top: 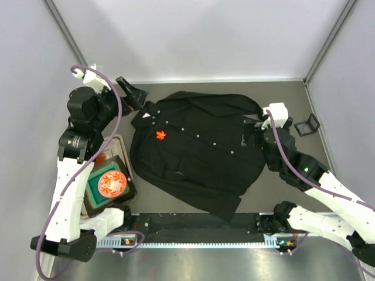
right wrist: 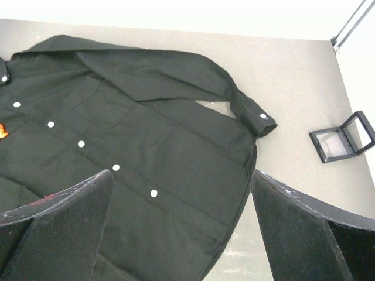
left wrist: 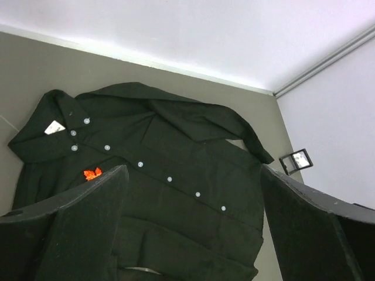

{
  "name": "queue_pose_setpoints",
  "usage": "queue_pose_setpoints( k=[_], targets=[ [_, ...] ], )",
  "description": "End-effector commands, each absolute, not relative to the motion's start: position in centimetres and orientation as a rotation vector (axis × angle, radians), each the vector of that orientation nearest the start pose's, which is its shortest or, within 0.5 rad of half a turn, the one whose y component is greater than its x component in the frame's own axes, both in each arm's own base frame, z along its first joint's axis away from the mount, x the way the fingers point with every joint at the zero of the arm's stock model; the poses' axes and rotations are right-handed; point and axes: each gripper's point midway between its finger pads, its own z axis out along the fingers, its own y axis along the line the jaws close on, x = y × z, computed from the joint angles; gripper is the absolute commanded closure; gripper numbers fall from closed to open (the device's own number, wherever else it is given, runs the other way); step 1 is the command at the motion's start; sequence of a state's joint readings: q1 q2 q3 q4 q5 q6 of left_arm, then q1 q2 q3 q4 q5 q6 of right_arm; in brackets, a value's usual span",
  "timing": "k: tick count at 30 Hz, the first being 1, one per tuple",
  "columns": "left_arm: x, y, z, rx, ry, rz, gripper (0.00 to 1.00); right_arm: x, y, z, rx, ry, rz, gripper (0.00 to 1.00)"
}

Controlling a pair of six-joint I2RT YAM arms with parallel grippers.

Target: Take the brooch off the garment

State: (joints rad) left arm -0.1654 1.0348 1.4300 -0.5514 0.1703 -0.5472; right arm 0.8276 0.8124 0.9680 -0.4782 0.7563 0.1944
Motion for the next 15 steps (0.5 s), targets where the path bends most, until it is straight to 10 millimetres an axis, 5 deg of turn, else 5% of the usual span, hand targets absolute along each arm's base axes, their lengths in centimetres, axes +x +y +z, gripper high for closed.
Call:
queue_pose_setpoints(
  k=[1, 10, 15],
  targets=[
    [31.4, -8.8, 41.3, -0.279, 1.757, -0.588, 0.02, 27.0, 11.7, 28.2, -0.056, 1.852, -0.048, 0.01],
    [32.2, -9.3, 37.1, -0.258, 1.930, -0.556, 0.02, 29.0, 14.2, 24.2, -0.071, 2.012, -0.142, 0.01],
    [31.8, -13.1, 35.2, -0.112, 1.989, -0.779, 0.02, 27.7, 21.1, 22.2, -0.397, 2.149, 0.167, 0.01]
  ],
)
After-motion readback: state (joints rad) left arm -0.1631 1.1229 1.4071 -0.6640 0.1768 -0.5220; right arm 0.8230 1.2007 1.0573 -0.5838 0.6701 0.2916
